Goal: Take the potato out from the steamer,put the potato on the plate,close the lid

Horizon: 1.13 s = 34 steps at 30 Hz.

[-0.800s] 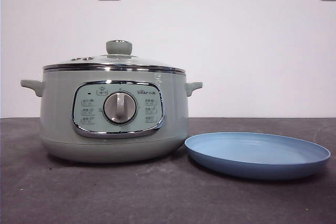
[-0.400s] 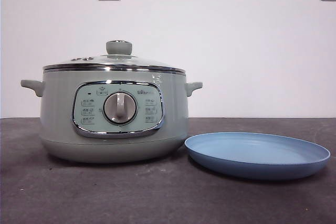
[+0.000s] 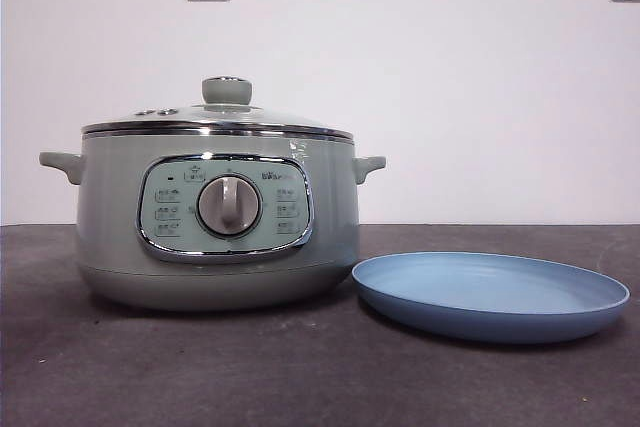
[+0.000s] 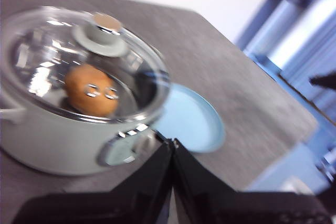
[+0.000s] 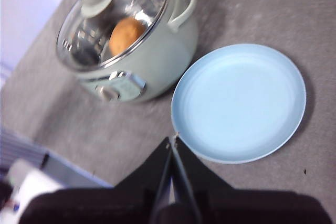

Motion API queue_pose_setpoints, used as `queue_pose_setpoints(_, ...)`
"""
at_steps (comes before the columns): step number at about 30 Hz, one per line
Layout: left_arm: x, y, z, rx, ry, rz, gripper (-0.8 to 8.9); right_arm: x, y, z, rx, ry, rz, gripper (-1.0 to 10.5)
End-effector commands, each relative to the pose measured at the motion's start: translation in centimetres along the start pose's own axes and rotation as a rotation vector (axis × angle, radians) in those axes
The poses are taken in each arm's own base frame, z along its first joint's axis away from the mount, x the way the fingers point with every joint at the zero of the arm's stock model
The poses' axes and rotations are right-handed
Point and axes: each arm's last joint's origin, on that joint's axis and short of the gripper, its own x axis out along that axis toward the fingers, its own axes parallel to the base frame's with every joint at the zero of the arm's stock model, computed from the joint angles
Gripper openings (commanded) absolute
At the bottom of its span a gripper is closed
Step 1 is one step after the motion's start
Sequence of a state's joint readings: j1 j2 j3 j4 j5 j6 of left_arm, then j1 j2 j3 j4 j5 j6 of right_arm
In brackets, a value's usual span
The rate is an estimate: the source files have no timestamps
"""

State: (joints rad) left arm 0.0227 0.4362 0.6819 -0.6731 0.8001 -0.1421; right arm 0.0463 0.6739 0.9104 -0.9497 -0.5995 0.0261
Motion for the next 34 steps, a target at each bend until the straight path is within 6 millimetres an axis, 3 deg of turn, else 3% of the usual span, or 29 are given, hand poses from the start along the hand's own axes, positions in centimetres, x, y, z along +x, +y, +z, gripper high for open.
queue_pose_setpoints(1,0.1,-0.1,0.6,0.057,0.064,-0.055,-0.09,-0.8,0.9,1.1,-0.111,0.041,0.023,-0.1)
queue_pose_setpoints(12,-0.1,-0.8,1.8,0.060,0.134,-0.074,0.08,-1.3,1.9,2.3,-0.152,0.118,0.064,0.1)
queue_pose_setpoints(13,-0.2,-0.8,1.8,0.061,0.134,-0.074,0.49,-1.3,1.9,2.3,-0.152,0.118,0.064,0.1)
queue_pose_setpoints(14,-0.2,-0.8,1.8,0.061,0.133,-0.073,1.54,-1.3,1.9,2.3,-0.150,0.117,0.064,0.4)
queue_pose_setpoints(16,-0.2,-0.8,1.8,0.062,0.133,-0.073,4.56,-1.3,1.9,2.4,-0.127,0.117,0.062,2.1)
queue_pose_setpoints(17,-0.2,-0.8,1.8,0.062,0.133,-0.073,6.10,-1.3,1.9,2.4,-0.116,0.115,0.062,3.5)
queue_pose_setpoints(18,-0.2,-0.8,1.8,0.063,0.132,-0.073,6.66,-1.3,1.9,2.4,-0.109,0.114,0.061,4.5)
queue_pose_setpoints(20,-0.2,-0.8,1.9,0.066,0.129,-0.073,6.73,-1.3,1.9,2.4,-0.108,0.113,0.061,6.0)
queue_pose_setpoints(21,-0.2,-0.8,1.9,0.068,0.127,-0.073,6.73,-1.3,1.9,2.4,-0.108,0.112,0.061,6.1)
queue_pose_setpoints(34,1.2,0.2,4.4,0.099,0.062,-0.020,6.73,-0.9,1.7,2.7,-0.102,0.123,0.061,6.0)
